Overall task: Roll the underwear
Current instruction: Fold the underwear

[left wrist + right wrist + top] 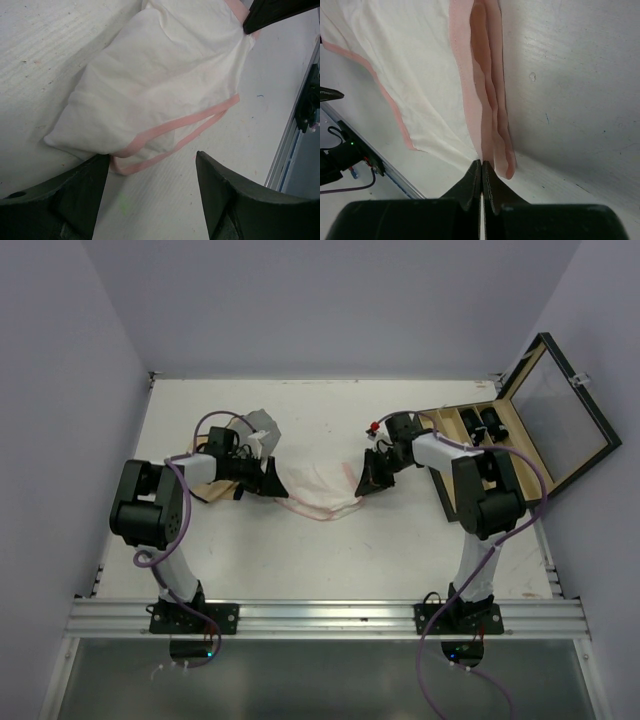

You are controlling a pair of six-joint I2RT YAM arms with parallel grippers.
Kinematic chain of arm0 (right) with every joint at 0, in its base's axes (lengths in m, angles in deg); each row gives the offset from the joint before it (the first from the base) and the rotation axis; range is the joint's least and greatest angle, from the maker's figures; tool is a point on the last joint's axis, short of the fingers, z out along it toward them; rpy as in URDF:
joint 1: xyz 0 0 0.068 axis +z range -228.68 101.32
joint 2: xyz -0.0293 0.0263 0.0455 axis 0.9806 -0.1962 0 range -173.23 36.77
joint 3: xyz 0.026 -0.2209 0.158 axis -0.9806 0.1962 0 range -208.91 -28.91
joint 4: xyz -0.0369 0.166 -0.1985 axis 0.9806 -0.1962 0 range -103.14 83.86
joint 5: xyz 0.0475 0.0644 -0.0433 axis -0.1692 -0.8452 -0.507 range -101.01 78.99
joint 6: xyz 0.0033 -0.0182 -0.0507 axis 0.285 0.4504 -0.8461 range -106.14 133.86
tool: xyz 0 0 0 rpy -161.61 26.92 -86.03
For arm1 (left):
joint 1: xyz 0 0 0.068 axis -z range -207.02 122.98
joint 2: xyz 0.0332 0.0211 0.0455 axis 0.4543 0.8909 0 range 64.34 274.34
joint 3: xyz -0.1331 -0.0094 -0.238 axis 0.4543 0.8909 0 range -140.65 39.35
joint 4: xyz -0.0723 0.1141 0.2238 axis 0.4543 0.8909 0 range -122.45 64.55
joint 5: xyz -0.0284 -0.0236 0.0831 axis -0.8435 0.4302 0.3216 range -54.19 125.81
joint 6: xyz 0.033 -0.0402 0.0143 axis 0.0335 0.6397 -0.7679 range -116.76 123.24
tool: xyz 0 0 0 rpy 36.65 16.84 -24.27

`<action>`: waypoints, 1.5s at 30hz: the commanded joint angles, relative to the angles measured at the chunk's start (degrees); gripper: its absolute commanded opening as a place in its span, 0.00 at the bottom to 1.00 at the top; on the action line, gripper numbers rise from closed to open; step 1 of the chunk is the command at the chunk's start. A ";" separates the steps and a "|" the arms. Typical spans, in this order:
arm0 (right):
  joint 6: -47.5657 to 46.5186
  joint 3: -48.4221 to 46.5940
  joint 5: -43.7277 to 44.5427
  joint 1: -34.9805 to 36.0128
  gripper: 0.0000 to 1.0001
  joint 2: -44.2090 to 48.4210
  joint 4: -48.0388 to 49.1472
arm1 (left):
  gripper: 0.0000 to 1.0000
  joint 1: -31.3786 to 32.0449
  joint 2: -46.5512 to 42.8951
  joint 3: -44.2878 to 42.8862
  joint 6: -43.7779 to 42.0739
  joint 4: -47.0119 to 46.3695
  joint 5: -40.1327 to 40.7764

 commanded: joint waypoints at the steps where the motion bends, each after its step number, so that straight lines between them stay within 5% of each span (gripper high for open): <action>1: 0.30 -0.98 -2.83 -0.55 0.00 2.01 -1.75 | 0.75 -0.23 1.73 -1.55 -1.85 1.47 3.76; 22: -1.10 2.89 -1.51 2.78 0.04 -1.24 0.18 | 0.77 -0.23 0.85 -2.07 -2.89 2.53 2.71; 29: -2.24 2.62 0.42 3.75 0.10 -1.94 -0.61 | 0.77 -0.23 -11.86 -2.95 -11.59 9.80 -2.92; 36: -4.00 1.74 1.39 4.01 0.18 -3.96 -1.67 | 0.65 5.28 -19.54 -7.18 -21.98 17.39 6.46; 45: -4.71 2.80 2.00 4.28 0.26 -3.26 -1.23 | 0.40 16.36 -11.46 -5.86 -4.14 1.40 4.47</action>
